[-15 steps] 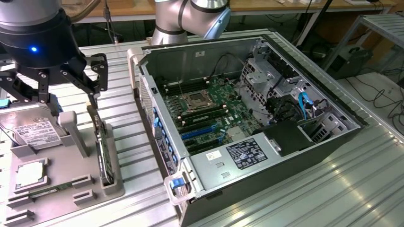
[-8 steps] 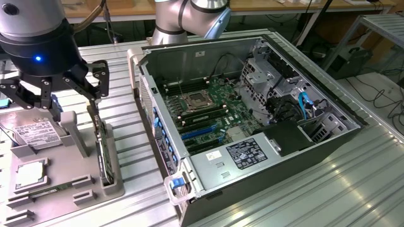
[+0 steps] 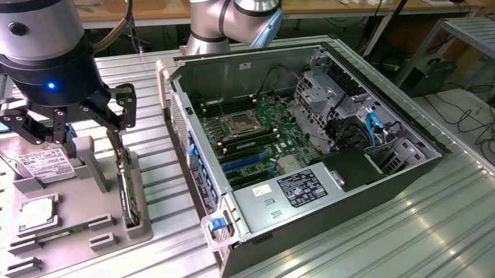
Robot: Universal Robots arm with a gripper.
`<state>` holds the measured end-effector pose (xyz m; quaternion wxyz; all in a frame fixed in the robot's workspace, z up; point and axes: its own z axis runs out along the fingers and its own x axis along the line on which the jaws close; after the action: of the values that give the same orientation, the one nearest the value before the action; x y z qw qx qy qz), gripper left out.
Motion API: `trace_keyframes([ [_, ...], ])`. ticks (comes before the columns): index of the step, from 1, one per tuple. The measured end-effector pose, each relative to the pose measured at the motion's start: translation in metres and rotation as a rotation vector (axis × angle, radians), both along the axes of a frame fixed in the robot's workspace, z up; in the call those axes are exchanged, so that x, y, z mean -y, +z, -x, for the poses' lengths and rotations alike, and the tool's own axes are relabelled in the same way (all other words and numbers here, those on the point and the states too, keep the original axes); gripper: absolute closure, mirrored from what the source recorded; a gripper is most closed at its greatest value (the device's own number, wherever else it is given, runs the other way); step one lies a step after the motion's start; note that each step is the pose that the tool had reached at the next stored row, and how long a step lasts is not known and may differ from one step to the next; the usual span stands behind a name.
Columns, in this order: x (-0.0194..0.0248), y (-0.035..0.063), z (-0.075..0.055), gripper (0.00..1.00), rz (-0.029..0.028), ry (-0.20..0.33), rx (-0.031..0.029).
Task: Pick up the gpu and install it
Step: 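Pick up the gpu and move the gpu toward the slot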
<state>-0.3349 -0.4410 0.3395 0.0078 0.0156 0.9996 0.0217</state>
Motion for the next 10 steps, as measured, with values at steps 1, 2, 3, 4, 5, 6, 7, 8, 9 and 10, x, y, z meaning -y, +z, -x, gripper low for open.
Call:
trace_keyframes([
  [1, 0.0002, -0.0011, 0.0, 0.34, 0.0002, 0.005, -0.0015],
  [2, 0.0004, -0.0041, -0.002, 0.34, 0.0002, 0.014, -0.0043],
  [3, 0.0007, -0.0058, -0.002, 0.34, 0.0008, 0.021, -0.0047],
  [4, 0.0007, -0.0073, -0.002, 0.34, 0.0018, 0.03, -0.0049],
  [5, 0.0009, -0.0104, -0.003, 0.34, 0.0028, 0.051, -0.0054],
  [6, 0.0014, -0.0128, -0.003, 0.34, 0.0029, 0.06, -0.0059],
  [7, 0.0018, -0.0146, -0.003, 0.34, 0.0029, 0.061, -0.006],
  [8, 0.0021, -0.0163, -0.003, 0.34, 0.0027, 0.061, -0.0061],
  [9, 0.0024, -0.018, -0.003, 0.34, 0.0023, 0.061, -0.0062],
  [10, 0.0028, -0.0199, -0.003, 0.34, 0.0018, 0.061, -0.0063],
])
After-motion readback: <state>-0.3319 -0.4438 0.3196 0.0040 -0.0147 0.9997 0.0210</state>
